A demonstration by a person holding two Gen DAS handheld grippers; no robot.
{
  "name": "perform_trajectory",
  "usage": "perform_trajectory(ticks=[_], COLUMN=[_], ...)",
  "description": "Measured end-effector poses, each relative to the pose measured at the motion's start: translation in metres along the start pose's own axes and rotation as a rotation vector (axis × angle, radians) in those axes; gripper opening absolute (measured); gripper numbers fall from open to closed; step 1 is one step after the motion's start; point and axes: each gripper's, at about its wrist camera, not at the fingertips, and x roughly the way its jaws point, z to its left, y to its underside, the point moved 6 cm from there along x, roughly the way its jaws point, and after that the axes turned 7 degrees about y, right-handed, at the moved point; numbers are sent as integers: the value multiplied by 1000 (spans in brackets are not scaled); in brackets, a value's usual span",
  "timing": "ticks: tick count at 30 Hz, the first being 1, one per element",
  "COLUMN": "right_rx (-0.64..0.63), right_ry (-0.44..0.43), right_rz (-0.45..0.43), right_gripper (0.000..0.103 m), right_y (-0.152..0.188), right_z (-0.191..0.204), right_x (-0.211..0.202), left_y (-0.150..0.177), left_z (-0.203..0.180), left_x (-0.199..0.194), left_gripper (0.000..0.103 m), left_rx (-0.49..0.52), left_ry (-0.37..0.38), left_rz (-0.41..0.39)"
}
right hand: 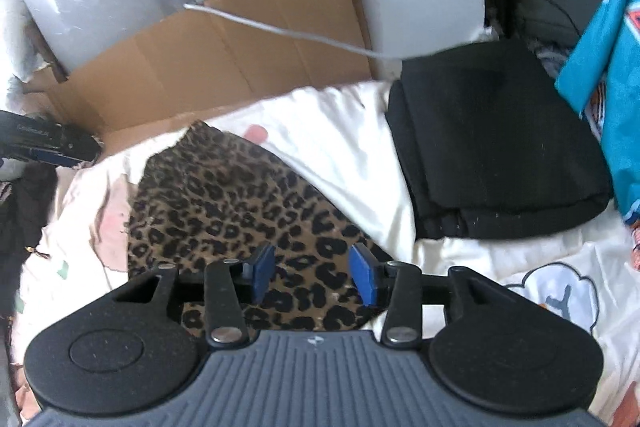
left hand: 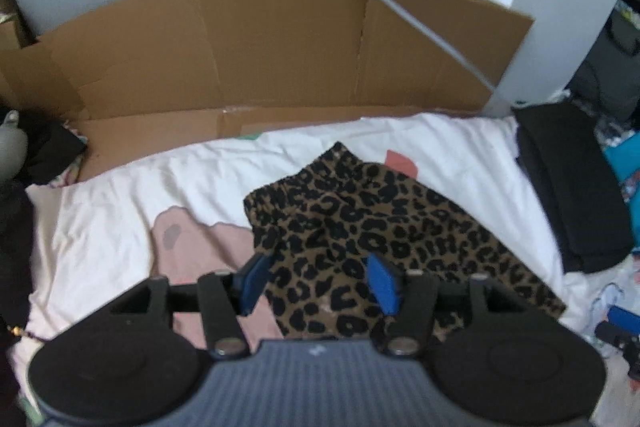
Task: Fold clothes
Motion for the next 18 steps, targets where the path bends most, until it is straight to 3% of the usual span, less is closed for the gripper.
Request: perform_trajectory(ticks=[8, 12, 18], right_rx=[-58, -101, -159], right_ry=[-31, -55, -134], right_rz=[-12, -1, 22], right_gripper=[55, 55, 55], right_y=[3, 14, 36], right_z=[21, 36, 63], right_x=[-27, -30, -30], left_y=[37, 74, 138], left_z=[5, 11, 24], left_x=[-41, -49, -52], left_gripper=[61, 61, 60], left_rx=[0, -30, 2], left_ry=[62, 111, 114], left_rz=[-9, -1, 15])
